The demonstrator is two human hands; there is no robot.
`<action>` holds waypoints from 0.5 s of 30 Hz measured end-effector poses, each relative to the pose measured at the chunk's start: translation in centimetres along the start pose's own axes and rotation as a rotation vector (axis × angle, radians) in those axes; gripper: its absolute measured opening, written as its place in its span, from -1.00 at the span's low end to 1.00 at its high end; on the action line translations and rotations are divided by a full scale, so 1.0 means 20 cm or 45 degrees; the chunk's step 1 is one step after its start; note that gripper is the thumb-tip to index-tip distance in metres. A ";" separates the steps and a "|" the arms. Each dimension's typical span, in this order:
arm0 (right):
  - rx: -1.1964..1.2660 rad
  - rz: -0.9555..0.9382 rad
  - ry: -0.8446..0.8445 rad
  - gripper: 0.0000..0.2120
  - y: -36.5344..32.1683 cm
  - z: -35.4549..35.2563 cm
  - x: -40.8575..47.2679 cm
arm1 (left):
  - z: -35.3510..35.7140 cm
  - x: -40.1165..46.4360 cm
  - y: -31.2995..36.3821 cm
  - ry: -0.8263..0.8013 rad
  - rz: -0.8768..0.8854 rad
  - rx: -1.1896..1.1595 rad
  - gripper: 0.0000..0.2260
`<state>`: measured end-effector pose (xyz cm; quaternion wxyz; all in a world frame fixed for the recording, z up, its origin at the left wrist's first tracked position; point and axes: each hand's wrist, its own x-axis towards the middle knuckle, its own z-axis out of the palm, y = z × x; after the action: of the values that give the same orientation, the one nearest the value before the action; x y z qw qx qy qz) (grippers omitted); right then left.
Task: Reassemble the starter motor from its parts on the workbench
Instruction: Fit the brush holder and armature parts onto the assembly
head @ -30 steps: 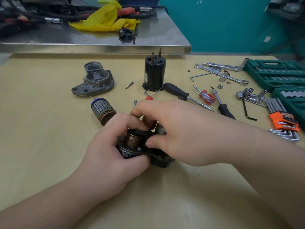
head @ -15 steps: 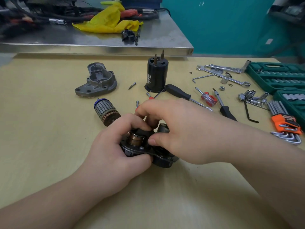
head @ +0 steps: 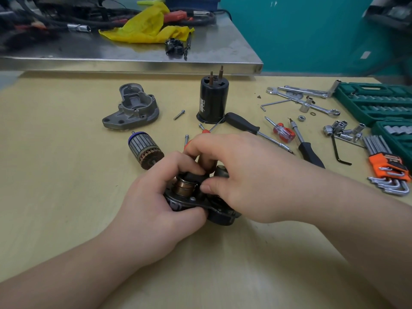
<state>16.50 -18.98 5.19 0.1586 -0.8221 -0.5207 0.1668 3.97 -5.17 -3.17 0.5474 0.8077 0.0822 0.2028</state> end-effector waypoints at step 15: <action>0.033 0.000 0.075 -0.67 0.02 0.01 0.02 | -0.03 0.02 -0.03 -0.006 0.026 -0.075 -0.49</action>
<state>16.96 -18.77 4.71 0.1844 -0.8246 -0.5136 0.1492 4.11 -4.33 -3.37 0.5689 0.7927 0.0665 0.2087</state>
